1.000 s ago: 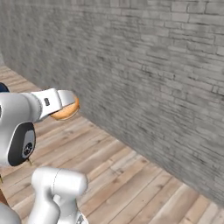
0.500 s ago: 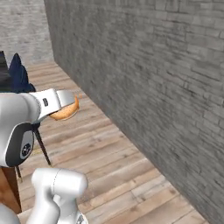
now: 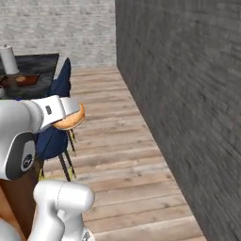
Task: Take the donut and cupcake from the fridge and place them on the empty tray on the dining counter.
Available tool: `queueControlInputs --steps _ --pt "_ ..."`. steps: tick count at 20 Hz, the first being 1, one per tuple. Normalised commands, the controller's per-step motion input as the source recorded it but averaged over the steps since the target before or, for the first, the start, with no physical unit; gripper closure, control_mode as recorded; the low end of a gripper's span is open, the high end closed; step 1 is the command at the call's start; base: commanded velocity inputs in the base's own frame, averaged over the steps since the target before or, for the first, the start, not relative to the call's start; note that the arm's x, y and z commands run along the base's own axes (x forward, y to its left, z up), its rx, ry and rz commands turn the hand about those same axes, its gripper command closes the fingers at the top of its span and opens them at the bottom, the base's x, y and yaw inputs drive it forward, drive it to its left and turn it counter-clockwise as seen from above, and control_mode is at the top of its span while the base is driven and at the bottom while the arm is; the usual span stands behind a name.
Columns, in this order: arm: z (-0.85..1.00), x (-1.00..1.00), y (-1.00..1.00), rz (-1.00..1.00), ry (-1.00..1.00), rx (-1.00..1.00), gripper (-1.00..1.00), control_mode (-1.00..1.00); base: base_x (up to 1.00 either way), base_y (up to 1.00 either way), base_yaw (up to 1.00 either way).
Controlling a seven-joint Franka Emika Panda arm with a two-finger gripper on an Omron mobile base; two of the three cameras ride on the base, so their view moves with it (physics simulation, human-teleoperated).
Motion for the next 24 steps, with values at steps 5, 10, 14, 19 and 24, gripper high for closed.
queueControlInputs --steps 5,10,14,19,24 --pt "0.0 0.0 0.0 0.0 0.0 0.0 1.0 1.0 0.93 -0.17 0.59" --pt "0.0 0.0 0.0 0.0 0.0 0.0 1.0 1.0 0.81 -0.22 0.6" --pt "0.0 0.0 0.0 0.0 0.0 0.0 1.0 1.0 0.65 -0.08 0.64" --pt "0.0 0.0 0.0 0.0 0.0 0.0 1.0 1.0 0.7 -0.18 0.64" --pt "0.0 0.0 0.0 0.0 0.0 0.0 1.0 1.0 0.87 -0.39 0.59"
